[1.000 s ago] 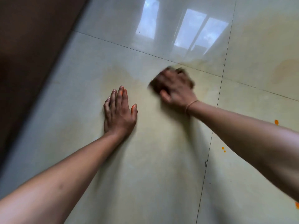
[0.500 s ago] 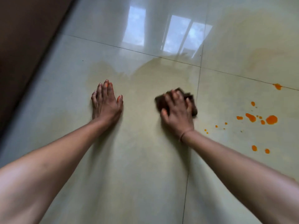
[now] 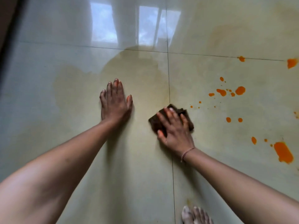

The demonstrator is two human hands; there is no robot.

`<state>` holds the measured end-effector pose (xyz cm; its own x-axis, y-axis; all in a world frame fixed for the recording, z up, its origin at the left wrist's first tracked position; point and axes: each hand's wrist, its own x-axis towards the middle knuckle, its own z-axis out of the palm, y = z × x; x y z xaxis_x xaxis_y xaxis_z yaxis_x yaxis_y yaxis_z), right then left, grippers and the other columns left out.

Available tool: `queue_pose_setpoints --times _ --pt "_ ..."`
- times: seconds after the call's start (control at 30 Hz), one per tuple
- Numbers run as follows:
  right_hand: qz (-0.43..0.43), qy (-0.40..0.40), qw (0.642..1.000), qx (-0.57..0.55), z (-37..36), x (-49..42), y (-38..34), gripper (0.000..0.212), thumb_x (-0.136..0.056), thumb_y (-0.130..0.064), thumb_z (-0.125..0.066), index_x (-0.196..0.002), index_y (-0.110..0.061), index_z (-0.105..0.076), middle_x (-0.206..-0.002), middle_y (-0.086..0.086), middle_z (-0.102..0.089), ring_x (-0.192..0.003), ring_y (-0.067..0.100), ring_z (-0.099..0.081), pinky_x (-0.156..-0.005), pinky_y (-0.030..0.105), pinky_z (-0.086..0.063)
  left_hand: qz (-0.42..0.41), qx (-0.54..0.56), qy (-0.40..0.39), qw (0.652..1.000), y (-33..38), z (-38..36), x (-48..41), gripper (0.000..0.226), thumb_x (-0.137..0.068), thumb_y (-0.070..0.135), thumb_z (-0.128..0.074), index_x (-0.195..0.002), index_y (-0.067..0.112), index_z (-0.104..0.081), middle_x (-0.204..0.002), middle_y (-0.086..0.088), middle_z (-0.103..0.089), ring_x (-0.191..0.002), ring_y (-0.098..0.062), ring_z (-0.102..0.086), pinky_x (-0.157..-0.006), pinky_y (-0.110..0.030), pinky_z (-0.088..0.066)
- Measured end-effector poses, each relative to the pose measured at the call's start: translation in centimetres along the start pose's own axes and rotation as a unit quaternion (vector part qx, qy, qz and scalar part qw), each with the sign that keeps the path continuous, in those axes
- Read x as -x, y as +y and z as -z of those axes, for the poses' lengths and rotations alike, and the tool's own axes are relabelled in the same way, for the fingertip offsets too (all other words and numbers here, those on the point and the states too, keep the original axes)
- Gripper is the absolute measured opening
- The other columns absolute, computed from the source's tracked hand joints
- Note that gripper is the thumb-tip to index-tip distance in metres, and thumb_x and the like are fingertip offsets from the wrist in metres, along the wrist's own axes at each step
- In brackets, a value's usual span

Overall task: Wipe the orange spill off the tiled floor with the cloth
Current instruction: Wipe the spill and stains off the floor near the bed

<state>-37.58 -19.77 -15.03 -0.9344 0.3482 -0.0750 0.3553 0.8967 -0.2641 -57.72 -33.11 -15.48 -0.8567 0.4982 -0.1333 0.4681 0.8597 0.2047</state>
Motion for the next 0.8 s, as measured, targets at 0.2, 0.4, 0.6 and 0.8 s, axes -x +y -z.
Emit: queue_pose_setpoints --times 0.2,0.4,0.6,0.8 --pt "-0.233 0.048 0.971 -0.002 1.0 -5.7 2.4 0.065 -0.090 -0.048 -0.030 -0.151 -0.027 -0.026 -0.161 0.005 -0.016 -0.149 0.020 -0.006 -0.116 0.046 0.000 0.002 -0.008 0.018 1.000 -0.1 -0.3 -0.1 0.067 -0.098 0.044 -0.029 -0.153 0.010 -0.012 -0.161 -0.004 -0.009 -0.148 -0.023 -0.005 -0.118 -0.044 -0.004" --pt "-0.129 0.005 0.992 0.002 0.5 2.1 2.7 0.068 -0.085 -0.050 -0.031 -0.149 -0.027 -0.032 -0.159 0.005 -0.023 -0.147 0.020 -0.014 -0.116 0.052 -0.012 -0.013 0.006 0.023 1.000 0.0 -0.1 0.1 0.068 -0.097 0.046 -0.030 -0.152 0.010 -0.013 -0.160 -0.004 -0.012 -0.147 -0.023 -0.009 -0.118 -0.045 -0.006" --pt "-0.233 0.042 0.972 0.004 1.0 -2.3 2.6 0.065 -0.091 -0.047 -0.031 -0.151 -0.025 -0.026 -0.161 0.007 -0.016 -0.149 0.021 -0.007 -0.116 0.049 -0.003 -0.023 0.009 0.036 0.999 -0.2 -0.3 0.0 0.067 -0.097 0.047 -0.033 -0.152 0.010 -0.018 -0.159 -0.004 -0.017 -0.146 -0.024 -0.012 -0.117 -0.046 -0.008" --pt "-0.084 0.005 0.996 0.021 0.6 1.3 3.0 0.071 -0.082 -0.052 -0.029 -0.148 -0.026 -0.036 -0.157 0.008 -0.027 -0.145 0.021 -0.016 -0.114 0.056 -0.017 -0.032 -0.004 0.024 0.999 0.0 -0.4 0.1 0.064 -0.098 0.042 -0.035 -0.151 0.009 -0.021 -0.159 -0.006 -0.019 -0.146 -0.026 -0.011 -0.117 -0.049 -0.006"
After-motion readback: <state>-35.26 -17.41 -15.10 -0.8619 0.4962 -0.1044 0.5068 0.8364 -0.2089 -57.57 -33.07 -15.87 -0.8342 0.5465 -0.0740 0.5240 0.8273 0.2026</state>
